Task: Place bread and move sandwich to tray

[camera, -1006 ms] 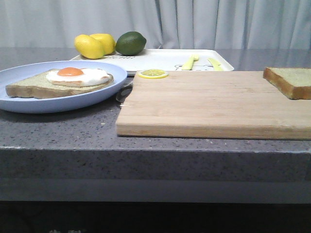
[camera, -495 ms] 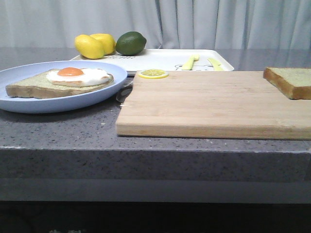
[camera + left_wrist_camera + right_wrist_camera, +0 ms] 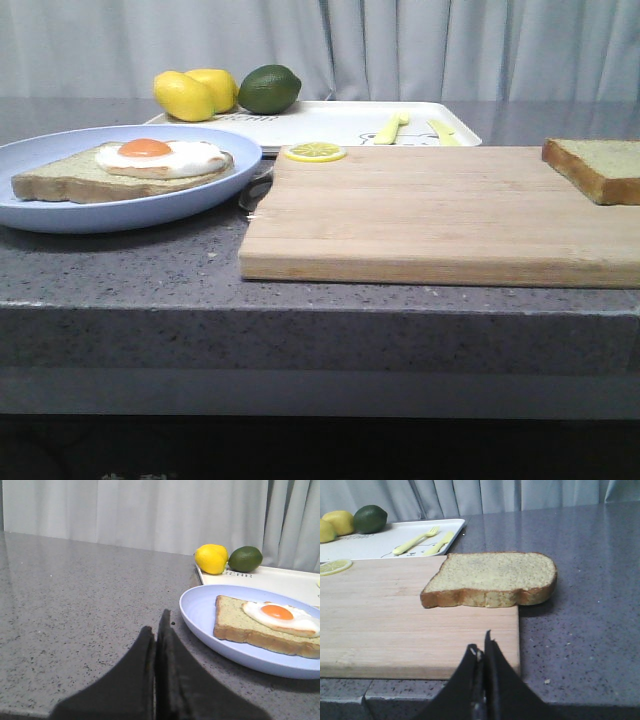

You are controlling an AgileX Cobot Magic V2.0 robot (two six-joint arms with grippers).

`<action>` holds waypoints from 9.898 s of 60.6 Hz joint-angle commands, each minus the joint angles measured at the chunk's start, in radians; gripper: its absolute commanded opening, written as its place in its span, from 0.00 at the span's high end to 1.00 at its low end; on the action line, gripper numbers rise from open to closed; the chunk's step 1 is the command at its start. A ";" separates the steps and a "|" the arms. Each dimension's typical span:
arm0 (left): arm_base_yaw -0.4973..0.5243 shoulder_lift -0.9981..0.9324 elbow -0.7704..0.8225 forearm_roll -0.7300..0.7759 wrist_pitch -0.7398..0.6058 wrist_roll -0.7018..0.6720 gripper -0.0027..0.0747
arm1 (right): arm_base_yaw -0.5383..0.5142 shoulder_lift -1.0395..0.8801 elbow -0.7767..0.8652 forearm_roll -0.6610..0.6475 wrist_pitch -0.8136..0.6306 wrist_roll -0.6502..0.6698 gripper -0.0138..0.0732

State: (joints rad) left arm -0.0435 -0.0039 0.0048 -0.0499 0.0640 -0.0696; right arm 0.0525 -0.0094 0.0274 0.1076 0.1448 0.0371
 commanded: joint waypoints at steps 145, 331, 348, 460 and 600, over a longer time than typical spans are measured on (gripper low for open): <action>0.000 0.579 -0.509 -0.001 -0.100 -0.002 0.07 | -0.347 1.402 -1.296 0.169 0.672 -0.037 0.11; 0.000 0.579 -0.509 -0.001 -0.100 -0.002 0.07 | 0.549 1.791 -1.308 1.471 0.158 -0.421 0.78; 0.000 0.579 -0.509 -0.001 -0.100 -0.002 0.07 | 0.540 1.785 -1.303 1.469 0.166 -0.421 0.54; 0.000 0.579 -0.503 -0.001 -0.100 -0.002 0.07 | 0.014 0.541 -0.630 -0.058 0.262 -0.014 0.91; -0.014 1.615 -1.205 -0.012 0.639 0.000 0.97 | 0.014 0.257 -0.387 -0.048 0.129 -0.014 0.91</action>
State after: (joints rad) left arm -0.0584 1.6364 -1.1780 -0.0923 0.6975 -0.0696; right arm 0.0659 0.2383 -0.3331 0.0640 0.3616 0.0251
